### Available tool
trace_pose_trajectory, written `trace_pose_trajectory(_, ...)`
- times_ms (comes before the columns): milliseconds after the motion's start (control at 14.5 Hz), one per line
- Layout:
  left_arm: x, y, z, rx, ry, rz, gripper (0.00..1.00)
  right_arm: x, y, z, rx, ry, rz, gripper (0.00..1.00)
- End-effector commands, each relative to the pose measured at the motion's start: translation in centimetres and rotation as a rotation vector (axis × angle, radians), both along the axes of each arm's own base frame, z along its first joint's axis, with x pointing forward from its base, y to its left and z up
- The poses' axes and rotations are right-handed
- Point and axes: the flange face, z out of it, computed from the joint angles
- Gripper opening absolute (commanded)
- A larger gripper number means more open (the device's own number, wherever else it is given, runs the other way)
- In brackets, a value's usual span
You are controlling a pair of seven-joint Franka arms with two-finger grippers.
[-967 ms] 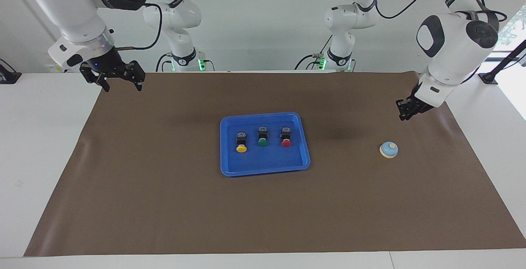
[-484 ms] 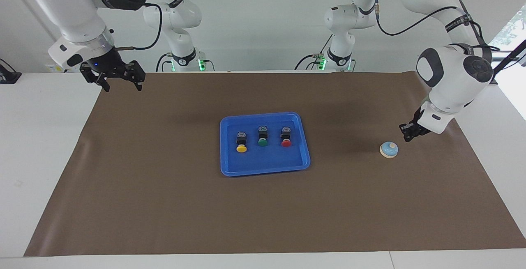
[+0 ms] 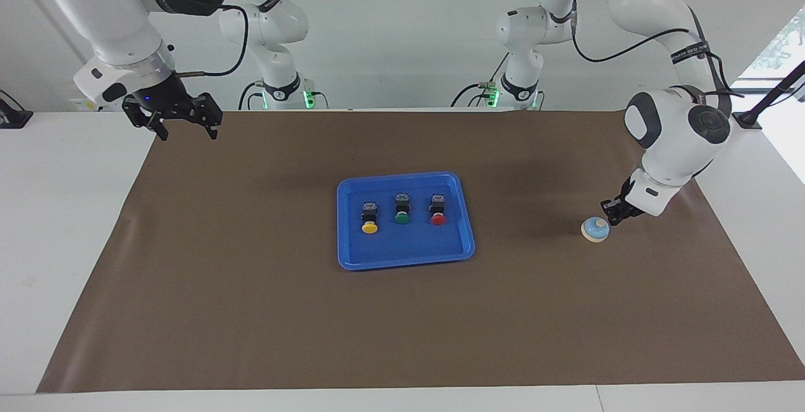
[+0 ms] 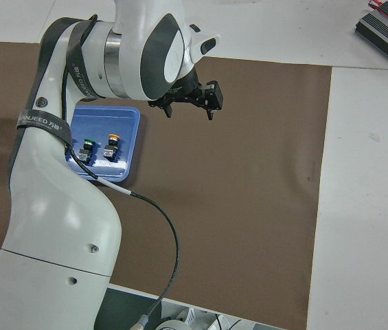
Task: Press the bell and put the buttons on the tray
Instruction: 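Move the left gripper over the bell and press it down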
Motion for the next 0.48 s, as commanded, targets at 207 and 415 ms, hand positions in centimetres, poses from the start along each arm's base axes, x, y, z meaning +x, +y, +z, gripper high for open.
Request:
trace_pose_trajectory(207, -1.0, 0.2, -1.9, 0.0, -0.02, -0.013, 0.0, -0.6, -0.3, 0.1, 0.018, 0.008, 0.015, 1.0)
trace_pose_trajectory(415, -1.1, 0.2, -2.6, 0.0, -0.02, -0.015, 0.0, -0.6, -0.1, 0.1, 0.018, 0.008, 0.016, 1.0)
